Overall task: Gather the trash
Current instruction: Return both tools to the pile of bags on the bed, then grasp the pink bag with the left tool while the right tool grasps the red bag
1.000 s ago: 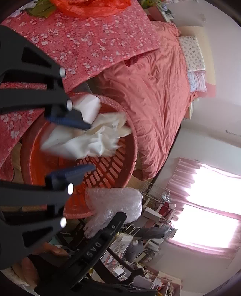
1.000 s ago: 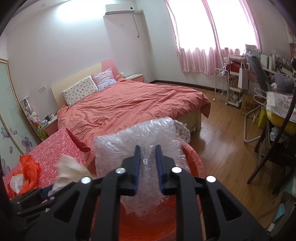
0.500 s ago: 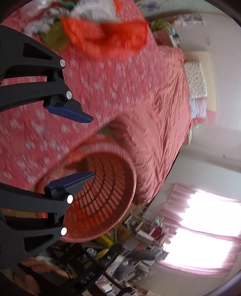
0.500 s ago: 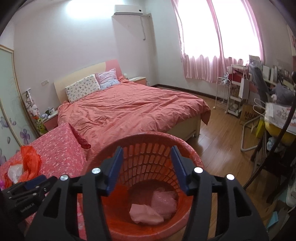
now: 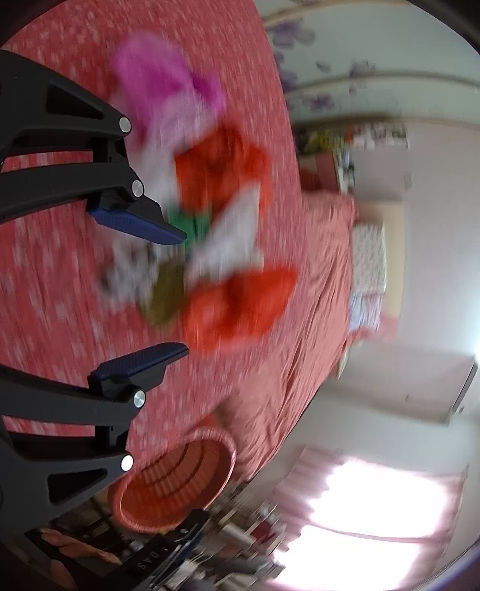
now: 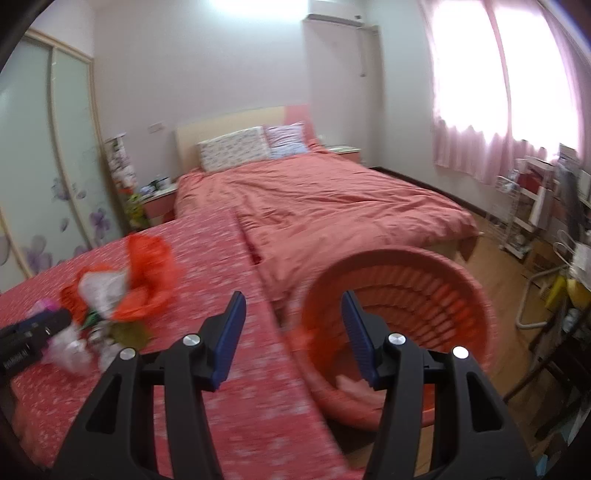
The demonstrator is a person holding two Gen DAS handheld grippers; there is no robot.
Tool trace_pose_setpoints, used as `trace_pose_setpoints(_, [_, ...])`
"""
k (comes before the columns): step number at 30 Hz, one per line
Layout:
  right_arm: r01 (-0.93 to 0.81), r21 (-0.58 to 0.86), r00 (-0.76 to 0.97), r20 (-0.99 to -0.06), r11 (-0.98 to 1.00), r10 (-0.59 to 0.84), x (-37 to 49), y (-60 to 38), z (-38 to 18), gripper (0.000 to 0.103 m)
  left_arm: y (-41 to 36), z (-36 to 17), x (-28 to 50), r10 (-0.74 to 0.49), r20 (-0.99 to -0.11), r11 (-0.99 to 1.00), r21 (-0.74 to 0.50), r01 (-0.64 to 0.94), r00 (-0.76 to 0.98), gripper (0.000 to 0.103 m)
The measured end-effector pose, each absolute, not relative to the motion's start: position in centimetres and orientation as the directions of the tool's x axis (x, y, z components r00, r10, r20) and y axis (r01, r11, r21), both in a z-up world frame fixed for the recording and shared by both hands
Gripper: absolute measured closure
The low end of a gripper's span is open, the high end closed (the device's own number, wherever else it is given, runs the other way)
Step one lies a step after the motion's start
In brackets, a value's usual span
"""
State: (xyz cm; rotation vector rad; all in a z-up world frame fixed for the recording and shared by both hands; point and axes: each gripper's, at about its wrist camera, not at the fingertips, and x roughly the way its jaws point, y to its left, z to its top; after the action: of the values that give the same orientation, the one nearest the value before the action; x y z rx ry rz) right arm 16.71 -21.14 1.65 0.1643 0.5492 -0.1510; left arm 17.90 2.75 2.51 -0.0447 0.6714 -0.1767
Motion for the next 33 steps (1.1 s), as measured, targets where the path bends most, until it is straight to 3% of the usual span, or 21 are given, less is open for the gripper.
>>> trace_pose_setpoints(10, [0.037,0.139,0.838,-0.544,0.990,0.045,19.7,-12.4,1.5,0.050,15.7,2.6,18.7,0.038,-0.618,0.986,-0.106,-0.131,0.785,0.045])
trace_pose_setpoints(16, [-0.015,0.166,0.816,-0.568,0.986,0.108,25.8,-8.6,1.0,0.052,20.0,1.7,19.5,0.069,-0.636,0.969,-0.142,-0.205,0.769,0.045])
trace_pose_setpoints(24, [-0.042,0.094,0.743,-0.662,0.995,0.094,33.9,-4.6,-2.3,0.058,21.3,1.1,20.8,0.068,-0.632,0.967,-0.148,-0.206,0.772,0.045])
trace_pose_setpoints(27, [-0.038,0.065,0.711,-0.700,0.997,0.073,35.1,-4.2,-4.0,0.072,21.4,0.8,21.1,0.055,-0.631,0.970,-0.150,-0.190,0.774,0.045])
trace_pose_setpoints(29, [-0.045,0.045,0.707,-0.704,0.998,0.064,35.1,-4.1,-4.5,0.090,21.1,0.6,21.1,0.043,-0.626,0.975,-0.145,-0.171,0.779,0.045])
trace_pose_setpoints(33, [-0.026,0.070,0.740,-0.670,0.997,0.066,34.0,-5.3,-3.5,0.096,20.6,0.5,21.0,0.016,-0.617,0.978,-0.153,-0.140,0.787,0.045])
